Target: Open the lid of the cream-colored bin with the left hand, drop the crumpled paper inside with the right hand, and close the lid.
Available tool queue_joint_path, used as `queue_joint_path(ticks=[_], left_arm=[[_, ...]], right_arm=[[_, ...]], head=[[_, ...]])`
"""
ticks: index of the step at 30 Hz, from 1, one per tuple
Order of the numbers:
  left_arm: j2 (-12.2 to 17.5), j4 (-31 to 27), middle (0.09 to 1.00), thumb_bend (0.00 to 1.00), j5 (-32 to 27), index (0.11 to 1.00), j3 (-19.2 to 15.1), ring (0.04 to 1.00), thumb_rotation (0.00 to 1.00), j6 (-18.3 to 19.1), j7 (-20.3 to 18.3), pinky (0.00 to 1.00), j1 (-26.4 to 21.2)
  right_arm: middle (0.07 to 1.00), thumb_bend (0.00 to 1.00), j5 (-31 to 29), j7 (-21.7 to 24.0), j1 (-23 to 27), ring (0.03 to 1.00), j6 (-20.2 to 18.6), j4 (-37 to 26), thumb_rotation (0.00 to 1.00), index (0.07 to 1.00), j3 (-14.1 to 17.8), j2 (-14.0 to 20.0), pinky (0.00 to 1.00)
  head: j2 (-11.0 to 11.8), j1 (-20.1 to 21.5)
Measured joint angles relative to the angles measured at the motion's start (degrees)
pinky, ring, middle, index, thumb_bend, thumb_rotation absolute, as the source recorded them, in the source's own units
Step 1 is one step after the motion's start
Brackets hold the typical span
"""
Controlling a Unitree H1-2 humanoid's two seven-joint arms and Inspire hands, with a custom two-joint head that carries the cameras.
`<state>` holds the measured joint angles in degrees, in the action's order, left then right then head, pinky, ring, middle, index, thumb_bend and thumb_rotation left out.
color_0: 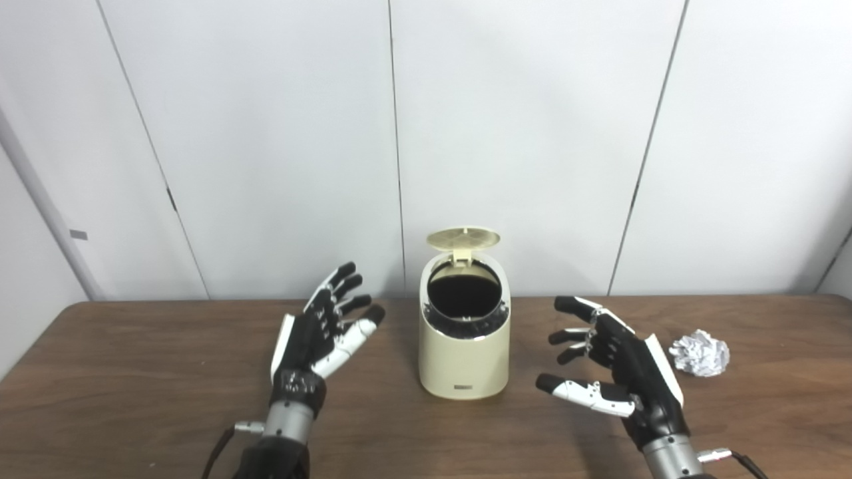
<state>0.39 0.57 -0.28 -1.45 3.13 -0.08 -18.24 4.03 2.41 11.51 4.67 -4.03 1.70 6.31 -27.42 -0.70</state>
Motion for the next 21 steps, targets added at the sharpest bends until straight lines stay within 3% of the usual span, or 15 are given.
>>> queue_joint_path(ticks=[5,11,16,20,21], left_arm=[[-0.2,1.0,0.909,0.81,0.3,0.934,0.2,0.833,0.40,-2.5,0.1,0.65,2.1],[-0.4,4.0,0.904,0.81,0.2,0.939,0.3,0.821,0.41,-4.8,0.4,0.63,3.1],[-0.3,4.1,0.895,0.78,0.1,0.931,0.5,0.820,0.37,-6.1,-0.2,0.63,3.1],[0.5,4.1,0.897,0.77,0.1,0.934,0.5,0.829,0.36,-6.4,-0.7,0.64,3.3],[0.9,4.1,0.901,0.77,0.1,0.934,0.5,0.833,0.36,-6.4,-0.9,0.64,3.4]], right_arm=[[0.787,0.73,-1.6,0.0,-0.2,0.617,0.1,0.3,0.13,0.798,0.6,0.2,0.51],[0.787,0.74,-2.9,0.0,-0.2,0.619,0.1,1.4,0.12,0.786,1.0,0.3,0.51],[0.800,0.75,-3.1,0.3,-0.2,0.632,0.6,2.0,0.13,0.796,0.9,0.5,0.50],[0.815,0.76,-2.5,1.2,-0.2,0.665,-0.3,1.2,0.12,0.790,0.8,1.9,0.51],[0.814,0.77,-2.1,1.4,-0.2,0.677,-1.4,0.2,0.12,0.785,0.8,2.6,0.53]], head=[[0.2,0.1],[0.6,0.3],[1.1,3.2],[1.1,3.2],[1.5,5.8]])
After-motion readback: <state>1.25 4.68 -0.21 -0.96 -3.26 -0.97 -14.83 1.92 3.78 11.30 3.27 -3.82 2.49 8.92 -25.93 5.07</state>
